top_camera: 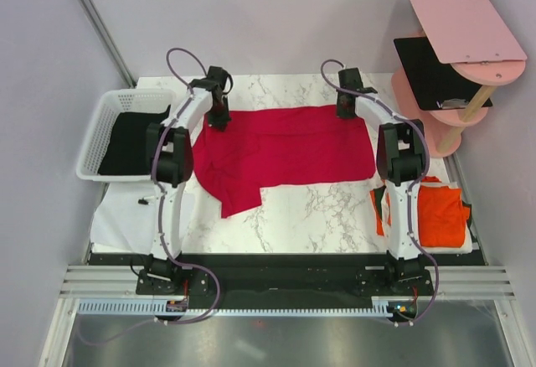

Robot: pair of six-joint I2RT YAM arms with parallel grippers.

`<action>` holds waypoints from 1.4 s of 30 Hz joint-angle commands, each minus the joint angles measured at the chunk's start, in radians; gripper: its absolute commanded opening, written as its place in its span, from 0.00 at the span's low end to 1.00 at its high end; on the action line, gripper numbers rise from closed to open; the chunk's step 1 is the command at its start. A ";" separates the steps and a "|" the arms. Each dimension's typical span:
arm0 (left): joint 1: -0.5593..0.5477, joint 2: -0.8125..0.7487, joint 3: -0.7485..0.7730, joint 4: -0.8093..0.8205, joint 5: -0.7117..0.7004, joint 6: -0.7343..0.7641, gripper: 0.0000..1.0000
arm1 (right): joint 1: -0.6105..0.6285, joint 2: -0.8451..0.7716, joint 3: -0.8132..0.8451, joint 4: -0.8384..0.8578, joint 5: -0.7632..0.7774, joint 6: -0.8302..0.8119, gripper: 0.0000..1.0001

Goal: Fold and stack the t-shirts
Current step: Fold the flattened tshirt in 1/3 of the way, then grap the side of the flattened tshirt closest away from the robot with both arms

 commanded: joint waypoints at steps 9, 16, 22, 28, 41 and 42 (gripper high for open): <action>-0.032 -0.887 -0.858 0.336 0.092 -0.043 1.00 | 0.033 -0.710 -0.605 0.194 -0.150 0.037 0.51; -0.052 -1.173 -1.178 0.367 0.169 -0.108 0.99 | 0.024 -0.913 -0.906 0.144 -0.056 0.101 0.98; -0.065 -1.295 -1.336 0.347 0.152 -0.152 0.95 | -0.029 -0.950 -1.009 0.067 -0.149 0.214 0.90; -0.066 -1.317 -1.385 0.342 0.168 -0.158 0.94 | -0.137 -0.985 -1.124 0.102 -0.304 0.340 0.65; -0.068 -1.279 -1.385 0.365 0.172 -0.158 0.94 | -0.277 -1.076 -1.304 0.176 -0.501 0.512 0.44; -0.066 -1.277 -1.384 0.367 0.172 -0.158 0.94 | -0.277 -1.067 -1.308 0.182 -0.496 0.515 0.44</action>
